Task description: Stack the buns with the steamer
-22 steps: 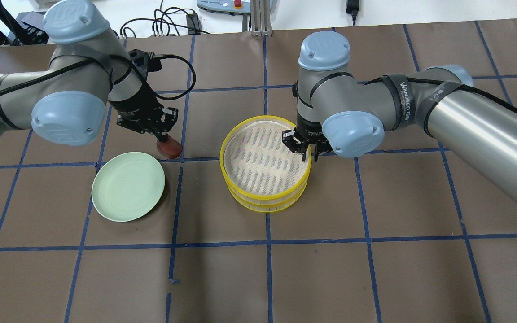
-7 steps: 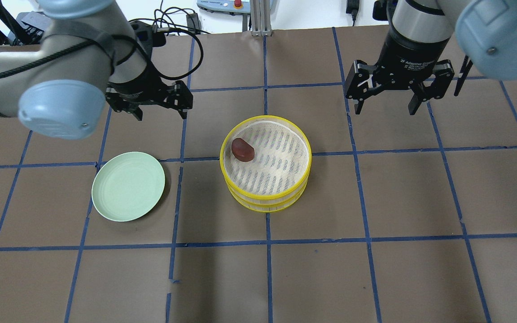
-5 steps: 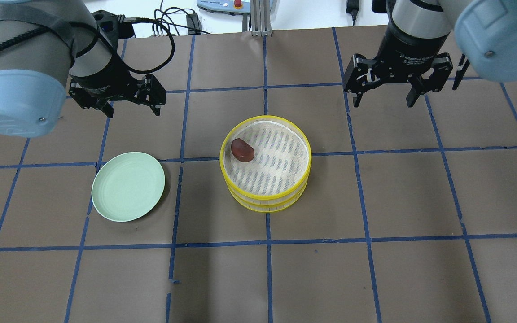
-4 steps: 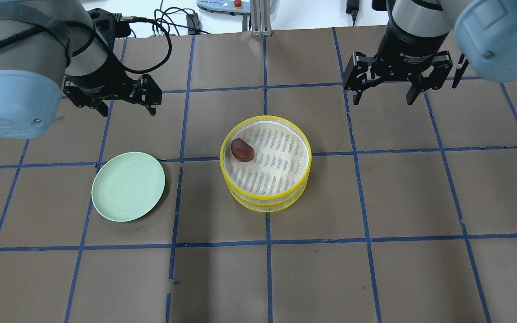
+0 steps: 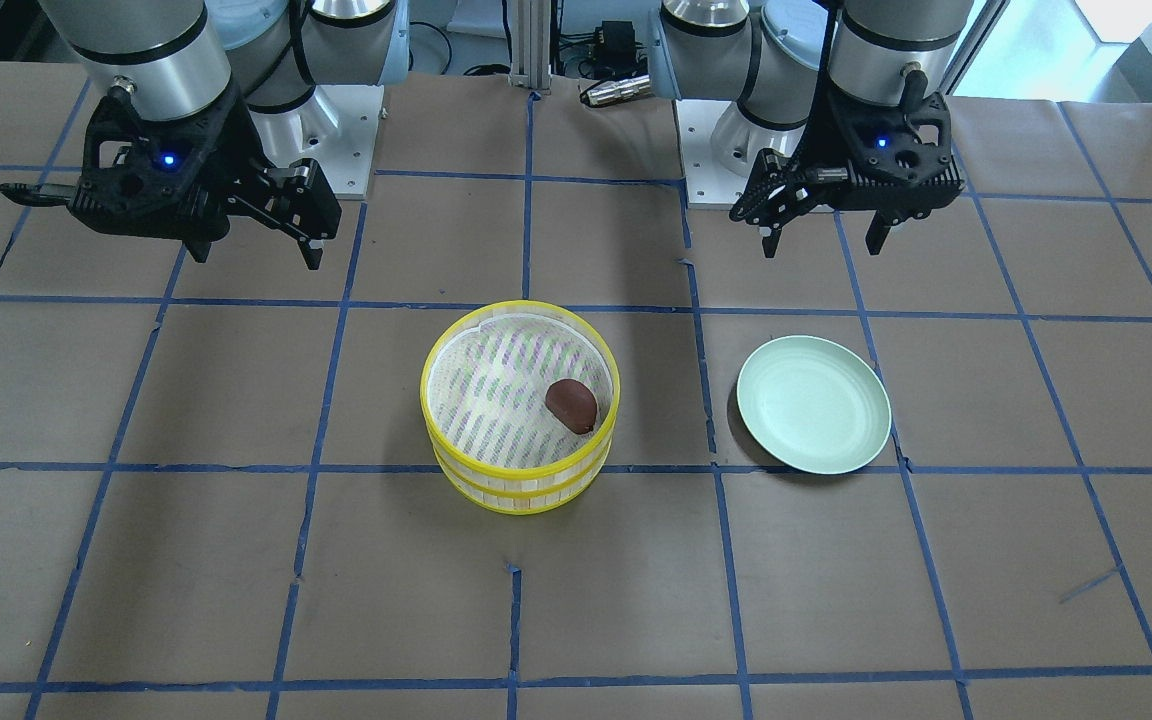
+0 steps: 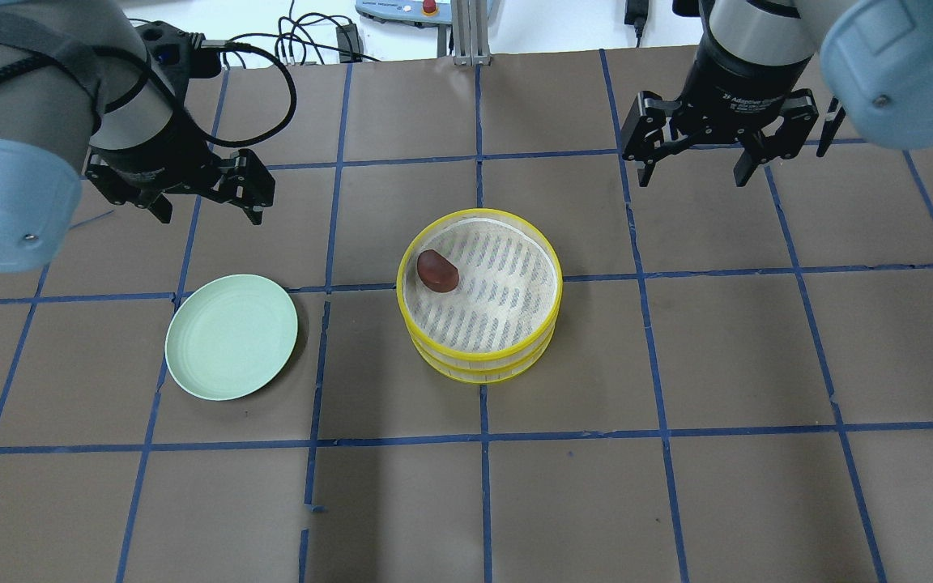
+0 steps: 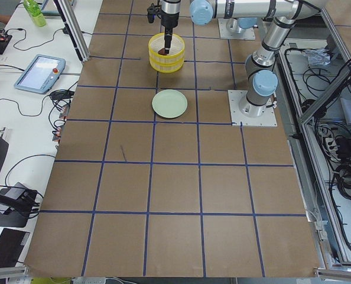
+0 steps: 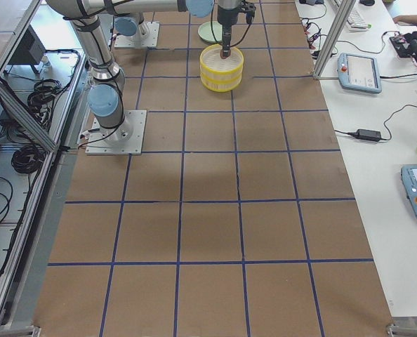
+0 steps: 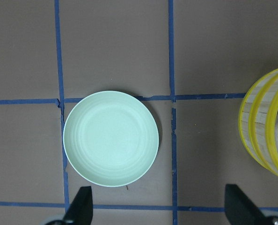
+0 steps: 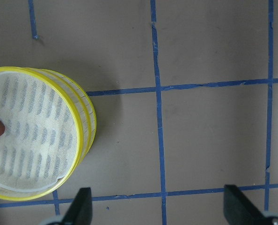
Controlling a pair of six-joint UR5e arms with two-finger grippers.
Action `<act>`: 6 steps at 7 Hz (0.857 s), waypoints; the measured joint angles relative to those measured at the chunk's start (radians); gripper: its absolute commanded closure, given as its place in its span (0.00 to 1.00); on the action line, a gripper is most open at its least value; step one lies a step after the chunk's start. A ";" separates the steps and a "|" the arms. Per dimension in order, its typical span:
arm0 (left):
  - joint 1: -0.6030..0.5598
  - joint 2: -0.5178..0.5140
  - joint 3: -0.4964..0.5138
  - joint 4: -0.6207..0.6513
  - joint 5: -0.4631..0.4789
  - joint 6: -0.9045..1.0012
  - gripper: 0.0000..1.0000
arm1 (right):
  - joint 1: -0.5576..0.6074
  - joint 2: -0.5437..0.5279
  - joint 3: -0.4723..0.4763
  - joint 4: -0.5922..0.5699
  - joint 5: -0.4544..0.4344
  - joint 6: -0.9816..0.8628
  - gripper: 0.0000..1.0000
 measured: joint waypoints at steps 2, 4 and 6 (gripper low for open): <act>0.000 0.035 0.003 -0.042 -0.001 0.006 0.00 | 0.000 0.000 0.000 0.001 0.000 0.000 0.00; 0.001 0.044 0.008 -0.047 -0.001 0.014 0.00 | 0.000 0.000 0.001 0.001 -0.001 -0.006 0.00; -0.001 0.044 0.000 -0.049 -0.009 0.014 0.00 | 0.002 0.000 0.002 0.000 0.000 -0.017 0.00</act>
